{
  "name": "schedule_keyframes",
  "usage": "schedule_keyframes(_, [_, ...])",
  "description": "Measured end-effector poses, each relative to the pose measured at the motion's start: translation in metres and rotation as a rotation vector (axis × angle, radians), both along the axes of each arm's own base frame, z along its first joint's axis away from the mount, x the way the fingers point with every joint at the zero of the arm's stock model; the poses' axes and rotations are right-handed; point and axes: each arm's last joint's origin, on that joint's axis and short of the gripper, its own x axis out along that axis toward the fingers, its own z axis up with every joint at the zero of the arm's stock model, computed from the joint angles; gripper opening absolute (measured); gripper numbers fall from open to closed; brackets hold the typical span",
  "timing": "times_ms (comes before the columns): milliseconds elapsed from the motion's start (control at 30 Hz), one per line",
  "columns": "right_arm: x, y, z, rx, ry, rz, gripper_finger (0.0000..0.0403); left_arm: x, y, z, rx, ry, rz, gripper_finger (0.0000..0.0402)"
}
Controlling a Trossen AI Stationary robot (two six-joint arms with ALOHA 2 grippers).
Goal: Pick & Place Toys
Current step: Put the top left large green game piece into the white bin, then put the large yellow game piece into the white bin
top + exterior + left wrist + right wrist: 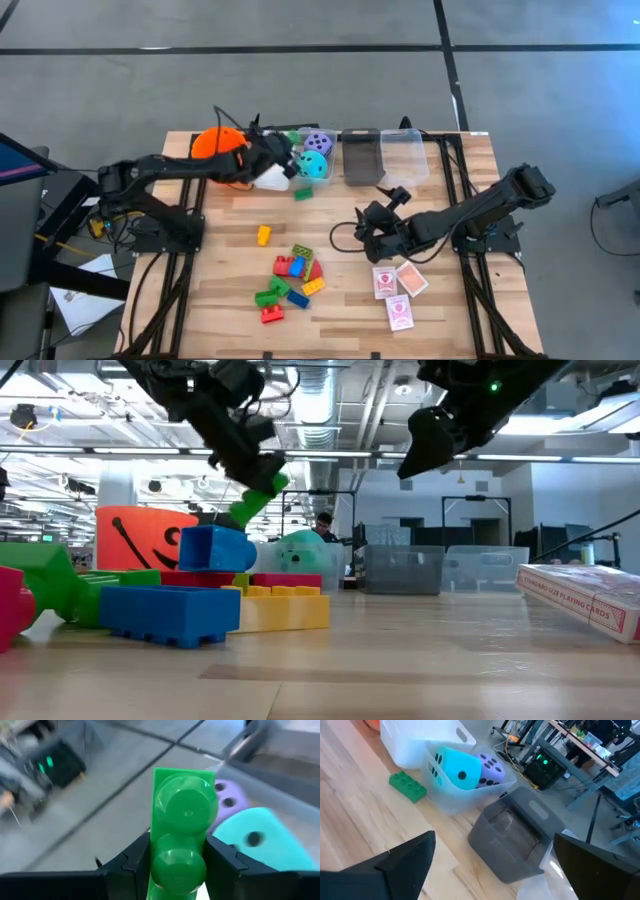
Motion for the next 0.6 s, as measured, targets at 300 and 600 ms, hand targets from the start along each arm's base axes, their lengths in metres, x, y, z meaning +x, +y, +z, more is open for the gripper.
schedule_keyframes(300, [0.005, 0.001, -0.009, -0.015, 0.027, 0.008, 0.0397, -0.022, 0.028, -0.008, -0.107, -0.011, 0.157, 0.0155])
schedule_keyframes(600, [0.008, 0.002, -0.010, -0.007, 0.023, 0.012, 0.0397, -0.019, 0.021, -0.011, -0.186, -0.007, 0.061, 0.0256])
